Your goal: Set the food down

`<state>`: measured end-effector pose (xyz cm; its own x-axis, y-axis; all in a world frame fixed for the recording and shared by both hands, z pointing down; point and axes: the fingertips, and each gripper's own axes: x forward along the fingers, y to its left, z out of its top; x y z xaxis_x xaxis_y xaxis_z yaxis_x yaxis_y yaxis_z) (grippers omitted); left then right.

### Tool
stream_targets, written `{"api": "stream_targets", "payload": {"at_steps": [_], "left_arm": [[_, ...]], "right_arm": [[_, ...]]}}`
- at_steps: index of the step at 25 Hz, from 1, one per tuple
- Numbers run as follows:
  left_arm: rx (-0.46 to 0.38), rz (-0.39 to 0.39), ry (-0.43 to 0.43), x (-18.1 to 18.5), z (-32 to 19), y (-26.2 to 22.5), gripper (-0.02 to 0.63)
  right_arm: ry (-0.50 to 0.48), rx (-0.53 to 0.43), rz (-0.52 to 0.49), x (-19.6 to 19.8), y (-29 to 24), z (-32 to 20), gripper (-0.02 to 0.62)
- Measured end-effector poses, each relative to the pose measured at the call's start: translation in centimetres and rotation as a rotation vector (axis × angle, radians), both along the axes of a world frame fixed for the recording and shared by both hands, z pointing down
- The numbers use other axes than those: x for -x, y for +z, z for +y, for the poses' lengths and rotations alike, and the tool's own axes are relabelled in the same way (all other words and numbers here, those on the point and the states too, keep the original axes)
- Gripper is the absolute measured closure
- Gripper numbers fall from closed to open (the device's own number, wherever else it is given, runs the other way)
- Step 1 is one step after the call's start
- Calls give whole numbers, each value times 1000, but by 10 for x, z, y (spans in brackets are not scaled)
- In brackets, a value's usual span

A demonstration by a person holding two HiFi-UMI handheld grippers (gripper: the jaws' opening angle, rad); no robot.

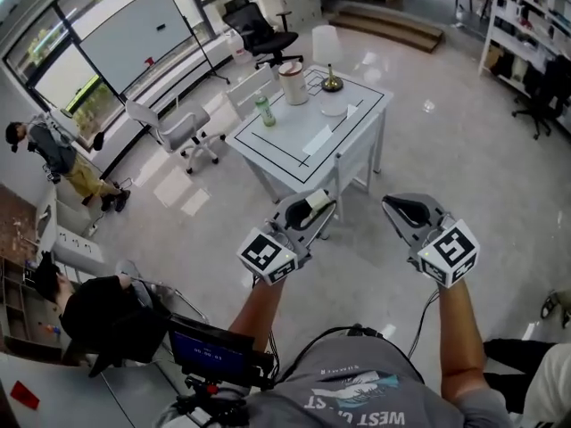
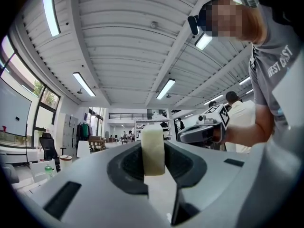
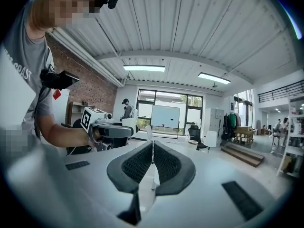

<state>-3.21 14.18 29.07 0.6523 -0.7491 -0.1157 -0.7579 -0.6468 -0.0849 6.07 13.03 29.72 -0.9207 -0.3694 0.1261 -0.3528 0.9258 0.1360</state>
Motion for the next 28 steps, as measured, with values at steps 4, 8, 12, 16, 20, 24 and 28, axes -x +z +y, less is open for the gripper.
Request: {"api": "stream_targets", "payload": {"at_steps": [4,8,12,16,20,24,28], "left_arm": [[10,-12,-21,10,-9,1,509],[11,-13,-29,25,-24,2,509],[18,-5,-17,48,-49,6,509],[16,-5,38,62,-82,3,509],[-2,-16,90,75,-112,-3,508],[-21,-14,115,94,-138,-8,508],[-25,-1,131,108,-155,-5,508]], "right_arm": [[-12,25,-21,9,9,-10,589],[-16,38,-22,26,14,-26,589],[-12,42,-6,51,19,-45,589],[26,57,17,69,20,-69,589],[66,50,35,86,17,-97,589],[101,32,45,102,12,-122,589],[129,31,65,113,16,-137,589]]}}
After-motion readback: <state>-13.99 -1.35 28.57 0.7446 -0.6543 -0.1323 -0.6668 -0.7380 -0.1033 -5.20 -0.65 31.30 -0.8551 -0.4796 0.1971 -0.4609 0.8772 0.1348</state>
